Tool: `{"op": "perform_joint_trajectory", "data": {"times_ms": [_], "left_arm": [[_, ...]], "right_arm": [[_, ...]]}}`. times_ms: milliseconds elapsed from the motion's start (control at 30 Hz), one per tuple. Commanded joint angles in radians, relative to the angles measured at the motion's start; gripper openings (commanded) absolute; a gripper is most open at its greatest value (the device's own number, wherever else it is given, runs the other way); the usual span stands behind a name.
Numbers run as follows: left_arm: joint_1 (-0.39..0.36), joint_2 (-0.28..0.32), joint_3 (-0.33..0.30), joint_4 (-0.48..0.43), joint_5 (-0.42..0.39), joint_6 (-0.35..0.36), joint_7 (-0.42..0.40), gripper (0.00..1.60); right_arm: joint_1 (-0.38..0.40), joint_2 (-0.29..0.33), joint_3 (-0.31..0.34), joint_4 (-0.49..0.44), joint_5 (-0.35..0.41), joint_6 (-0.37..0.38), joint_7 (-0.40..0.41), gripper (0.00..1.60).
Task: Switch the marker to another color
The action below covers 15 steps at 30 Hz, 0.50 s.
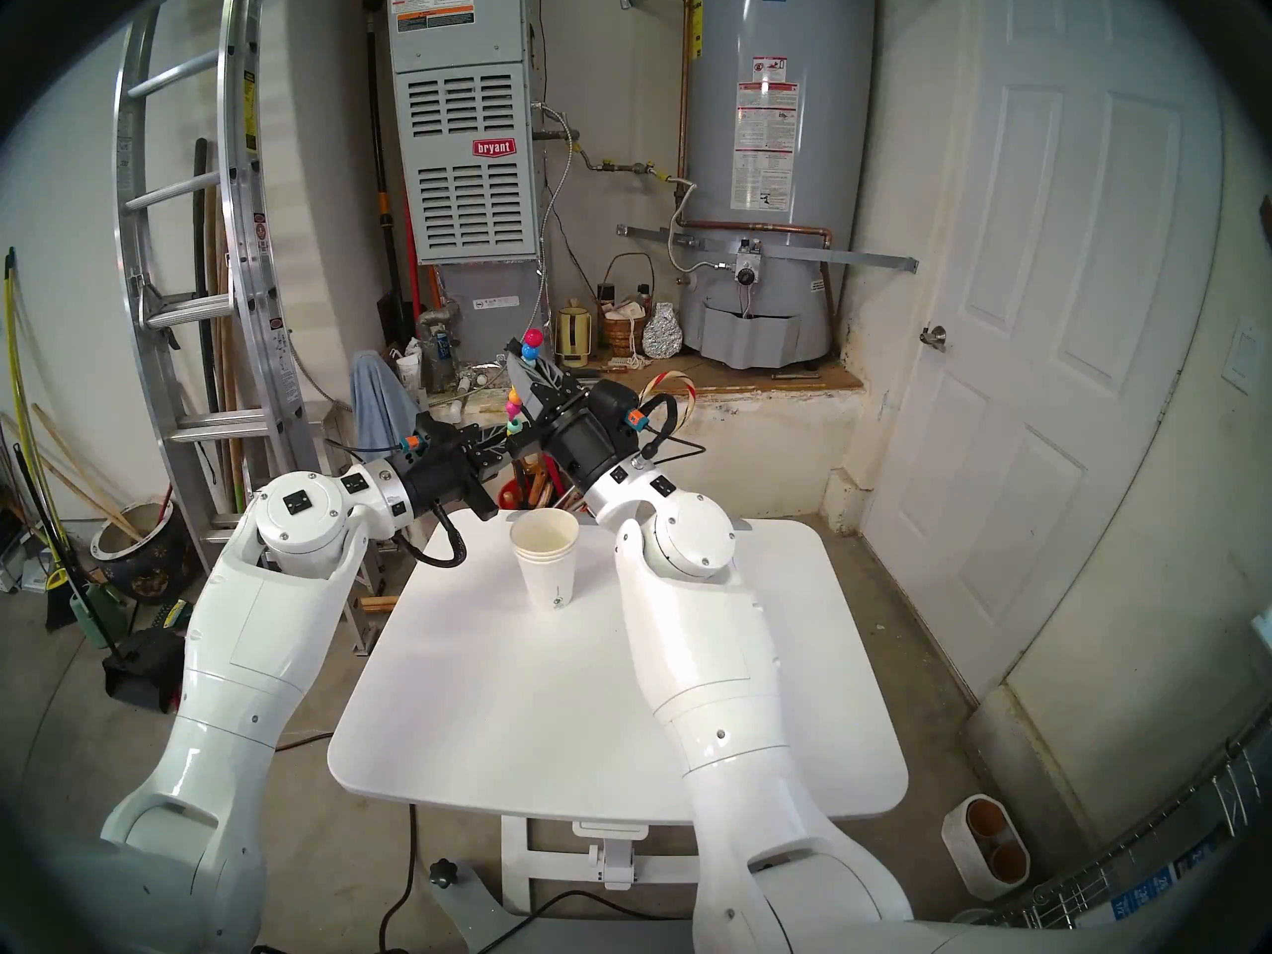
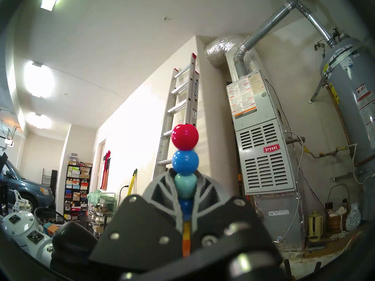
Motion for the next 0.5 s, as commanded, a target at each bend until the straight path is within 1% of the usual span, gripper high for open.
{"op": "perform_joint_trajectory", "data": {"times_ms": [0,467], "left_arm": [[-0.009,0.000,-0.007,-0.021,-0.001,0.003,0.005,0.00],[-0.011,-0.003,-0.007,-0.013,0.002,0.002,0.005,0.00]], "right_arm": [[0.015,-0.005,0.001,-0.021,0.004,-0.007,0.003,0.00],[0.012,-0.001,0.004,-0.024,0.005,-0.004,0.003,0.00]]}}
